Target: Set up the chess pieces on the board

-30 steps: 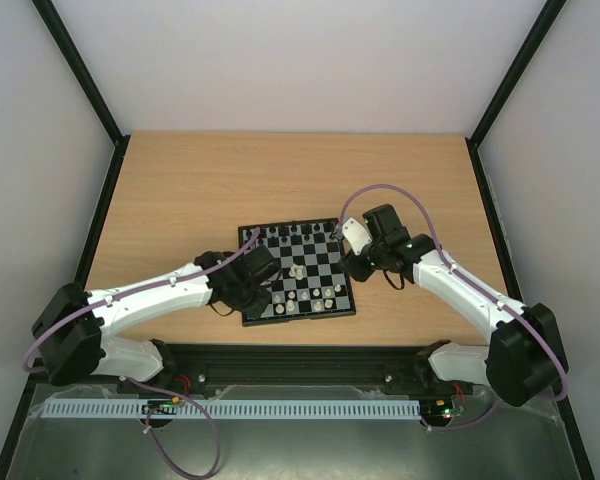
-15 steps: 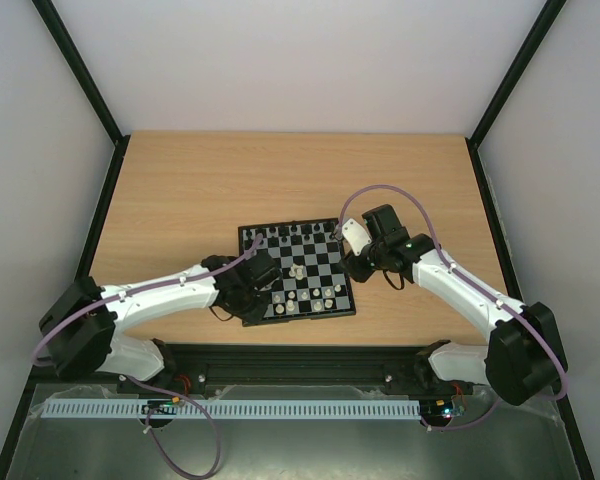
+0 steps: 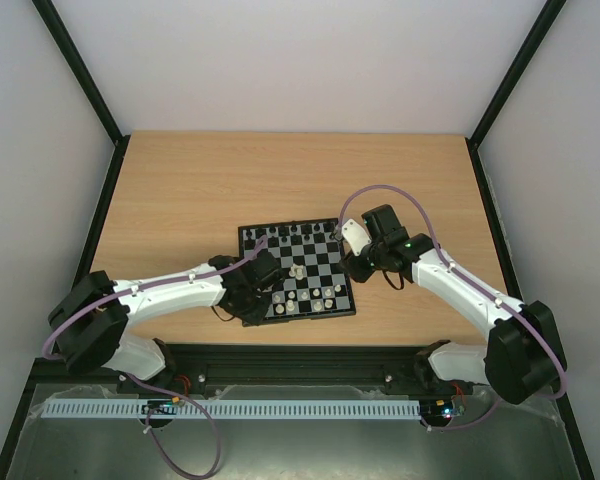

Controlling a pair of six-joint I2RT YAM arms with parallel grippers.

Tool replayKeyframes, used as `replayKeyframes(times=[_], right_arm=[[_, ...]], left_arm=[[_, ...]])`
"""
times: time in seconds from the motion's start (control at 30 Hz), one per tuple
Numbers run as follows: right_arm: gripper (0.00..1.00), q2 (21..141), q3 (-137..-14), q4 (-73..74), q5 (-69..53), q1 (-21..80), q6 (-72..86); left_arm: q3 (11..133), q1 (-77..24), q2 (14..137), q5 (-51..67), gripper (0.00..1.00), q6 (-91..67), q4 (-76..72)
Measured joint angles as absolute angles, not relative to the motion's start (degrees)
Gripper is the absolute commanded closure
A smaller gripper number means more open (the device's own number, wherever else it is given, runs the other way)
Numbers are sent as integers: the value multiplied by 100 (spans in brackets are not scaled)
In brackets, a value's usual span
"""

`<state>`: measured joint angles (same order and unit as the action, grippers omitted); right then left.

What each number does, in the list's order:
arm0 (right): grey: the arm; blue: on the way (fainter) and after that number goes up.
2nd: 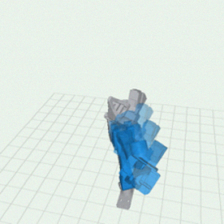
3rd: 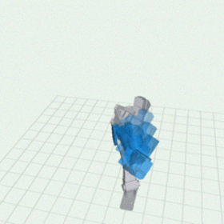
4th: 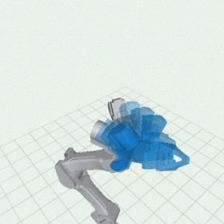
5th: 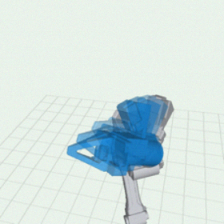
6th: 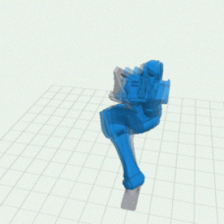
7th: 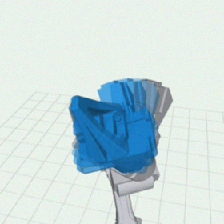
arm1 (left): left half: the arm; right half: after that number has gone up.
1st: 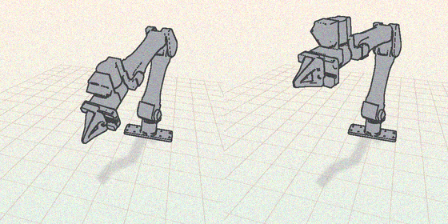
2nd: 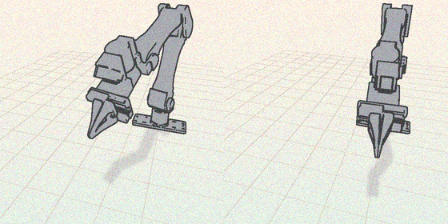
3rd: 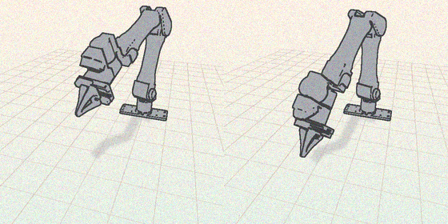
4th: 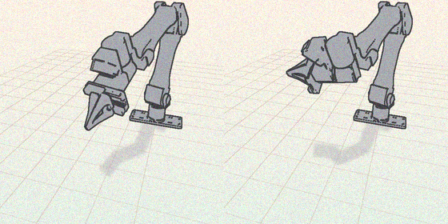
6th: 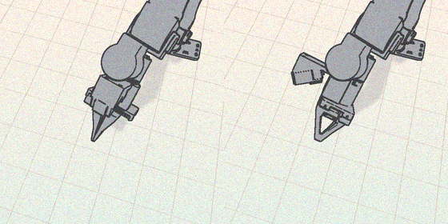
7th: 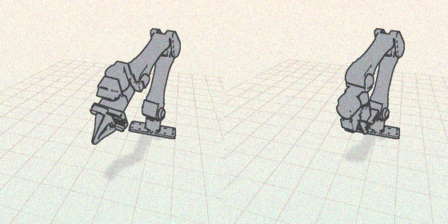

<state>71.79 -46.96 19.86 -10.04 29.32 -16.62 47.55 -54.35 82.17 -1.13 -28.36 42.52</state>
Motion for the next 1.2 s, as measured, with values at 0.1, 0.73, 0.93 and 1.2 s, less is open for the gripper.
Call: replayKeyframes(times=[0.1,0.73,0.93,1.2], right_arm=[[53,7190,-4696,1986,-1004,2932,-1669],[53,7212,-4696,1990,-1044,2932,-1680],[53,7201,-4696,2093,-1264,2932,-1754],[54,7227,-5065,2423,-1800,2945,-1824]], left_arm=[[4755,-5435,8219,-123,85,-2834,4248],[5435,-5295,8197,-158,51,-2626,4595],[6329,-5100,8047,-325,34,-1949,4344],[6475,-4289,8038,-598,29,-1214,3107]])
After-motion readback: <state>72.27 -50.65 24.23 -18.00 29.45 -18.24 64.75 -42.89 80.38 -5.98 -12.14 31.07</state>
